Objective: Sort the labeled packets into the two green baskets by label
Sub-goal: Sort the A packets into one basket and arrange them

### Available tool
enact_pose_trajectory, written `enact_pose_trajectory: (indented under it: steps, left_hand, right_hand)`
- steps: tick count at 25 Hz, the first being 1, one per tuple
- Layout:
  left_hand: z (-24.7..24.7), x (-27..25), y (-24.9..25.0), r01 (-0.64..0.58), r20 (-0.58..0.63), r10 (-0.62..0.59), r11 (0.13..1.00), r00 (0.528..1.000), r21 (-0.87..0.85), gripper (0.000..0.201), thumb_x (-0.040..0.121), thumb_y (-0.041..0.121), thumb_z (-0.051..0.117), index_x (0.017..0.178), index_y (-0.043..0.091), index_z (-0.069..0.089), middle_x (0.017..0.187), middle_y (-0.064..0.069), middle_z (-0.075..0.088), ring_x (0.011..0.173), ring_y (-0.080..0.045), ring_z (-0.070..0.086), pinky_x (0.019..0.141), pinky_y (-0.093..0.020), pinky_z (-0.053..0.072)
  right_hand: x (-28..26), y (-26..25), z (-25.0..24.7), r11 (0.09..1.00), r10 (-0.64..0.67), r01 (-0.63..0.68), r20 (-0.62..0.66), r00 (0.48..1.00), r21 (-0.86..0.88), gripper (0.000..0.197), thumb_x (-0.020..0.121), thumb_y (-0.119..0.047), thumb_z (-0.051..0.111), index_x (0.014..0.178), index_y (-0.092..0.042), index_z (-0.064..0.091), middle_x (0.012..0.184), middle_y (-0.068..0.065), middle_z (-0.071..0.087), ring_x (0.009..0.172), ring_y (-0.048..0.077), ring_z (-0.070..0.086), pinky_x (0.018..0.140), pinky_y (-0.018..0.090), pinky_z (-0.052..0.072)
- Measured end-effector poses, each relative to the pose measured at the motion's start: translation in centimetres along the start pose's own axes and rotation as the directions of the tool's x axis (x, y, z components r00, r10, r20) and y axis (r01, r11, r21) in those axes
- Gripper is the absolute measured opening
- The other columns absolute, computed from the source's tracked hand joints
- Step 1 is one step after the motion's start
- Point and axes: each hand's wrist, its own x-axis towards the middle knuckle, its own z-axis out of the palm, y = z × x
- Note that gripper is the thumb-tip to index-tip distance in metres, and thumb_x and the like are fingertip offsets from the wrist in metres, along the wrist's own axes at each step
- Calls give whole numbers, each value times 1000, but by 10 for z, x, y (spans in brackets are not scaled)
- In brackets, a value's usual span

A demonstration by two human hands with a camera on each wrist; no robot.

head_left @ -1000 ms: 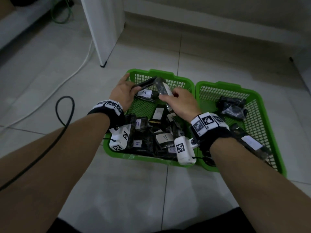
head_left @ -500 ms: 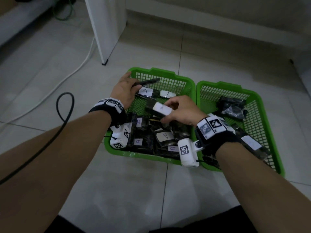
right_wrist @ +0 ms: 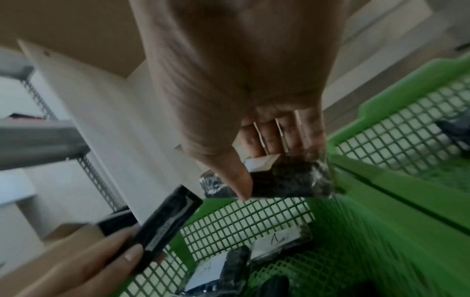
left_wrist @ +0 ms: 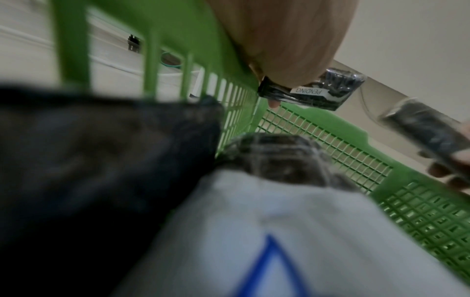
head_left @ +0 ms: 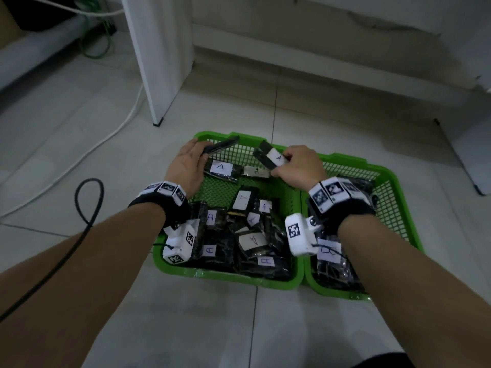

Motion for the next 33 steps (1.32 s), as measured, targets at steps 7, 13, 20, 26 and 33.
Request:
enact_pose_trajectory:
  steps: [7,13,20,26,33]
  left_hand:
    - [-3,-4,8,-8,-73,5,999,997,-42,30,102,13,41,130,6,52,127,-17,57,112,-36,55,96,-41,44]
    - [-4,-6,10,-1,-101,-4,999,995,-51,26,102,10,42,124,1,52,120,-22,59,106,-39,57,87,-41,44]
    - [-3,-5,8,-6,-86,0,998,996,-59,26,102,11,41,123,2,53,123,-19,58,111,-36,56,94,-39,43]
    - [0,-4,4,-14,-58,11,999,998,-43,27,101,12,42,123,3,54,127,-19,57,116,-36,54,100,-41,43]
    - [-6,-8,10,13,-5,-13,1000,1000,-22,34,100,15,49,132,12,58,139,-20,53,138,-33,40,113,-39,33]
  right_hand:
    - [32,-39,38,982,-45,76,180,983,-172,33,81,-28,77,105,-7,68,100,10,70,84,26,66,78,38,60]
    - [24,-49,59,978,-69,158,501,862,-136,40,71,-41,83,99,-15,71,97,3,68,85,19,65,68,29,53]
    - [22,-79,76,921,-258,312,233,938,-233,25,72,-25,85,92,-14,75,91,3,71,85,24,68,69,29,51]
    - [22,-89,81,823,-395,451,223,891,-346,13,84,-7,71,82,-14,60,84,13,58,92,34,66,69,33,41]
    - [24,-54,40,960,-153,197,218,964,-197,16,76,-8,83,89,-5,77,90,9,74,83,24,72,76,37,62]
